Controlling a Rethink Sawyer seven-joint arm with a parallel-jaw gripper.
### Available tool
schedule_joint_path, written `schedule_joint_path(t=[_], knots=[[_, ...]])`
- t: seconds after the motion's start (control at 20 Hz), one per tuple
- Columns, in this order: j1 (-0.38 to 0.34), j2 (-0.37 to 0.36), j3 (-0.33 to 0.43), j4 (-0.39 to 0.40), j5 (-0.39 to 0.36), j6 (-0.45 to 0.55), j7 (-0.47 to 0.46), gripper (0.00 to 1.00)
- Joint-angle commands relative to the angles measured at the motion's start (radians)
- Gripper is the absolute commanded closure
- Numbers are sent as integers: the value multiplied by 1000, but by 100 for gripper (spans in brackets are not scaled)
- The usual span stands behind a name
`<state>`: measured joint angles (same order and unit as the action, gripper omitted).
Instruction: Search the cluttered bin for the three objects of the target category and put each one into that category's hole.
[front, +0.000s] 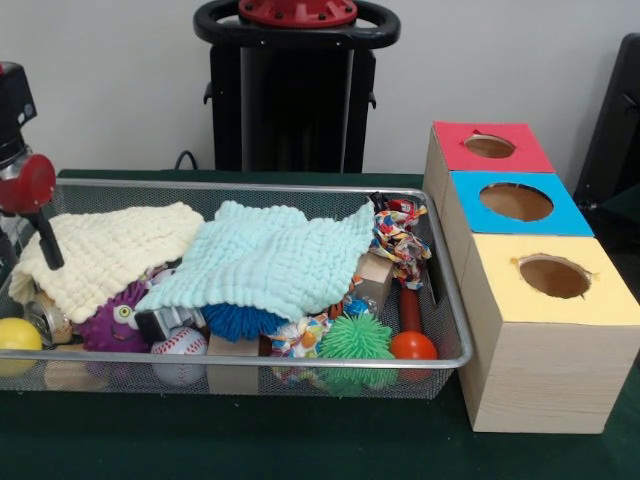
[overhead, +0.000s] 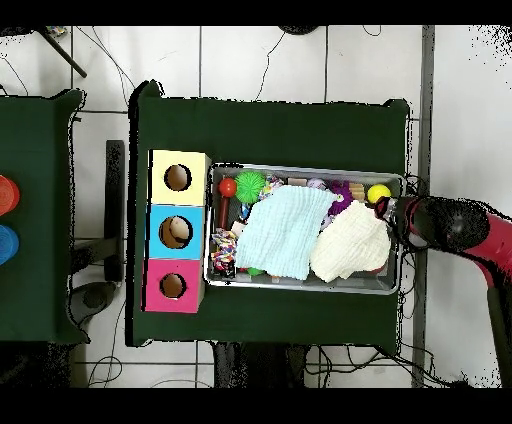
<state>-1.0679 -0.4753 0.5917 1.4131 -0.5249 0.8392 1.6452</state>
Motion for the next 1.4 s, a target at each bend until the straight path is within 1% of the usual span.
schedule_joint_path(t=[0.05,0.2,0.4,0.55,0.8,0.95,1.25,1.4], knots=[[-6,69,62,-76,-81,105,-420,0],[-11,87,82,-101,-90,136,-497,0],[-7,114,101,-128,-87,158,-576,0],[-4,125,102,-135,-81,161,-607,0],[-8,124,104,-113,-66,158,-644,0],[-6,121,98,-109,-59,156,-652,0],[5,137,85,-121,-56,133,-625,0],[10,132,65,-122,-64,102,-568,0]])
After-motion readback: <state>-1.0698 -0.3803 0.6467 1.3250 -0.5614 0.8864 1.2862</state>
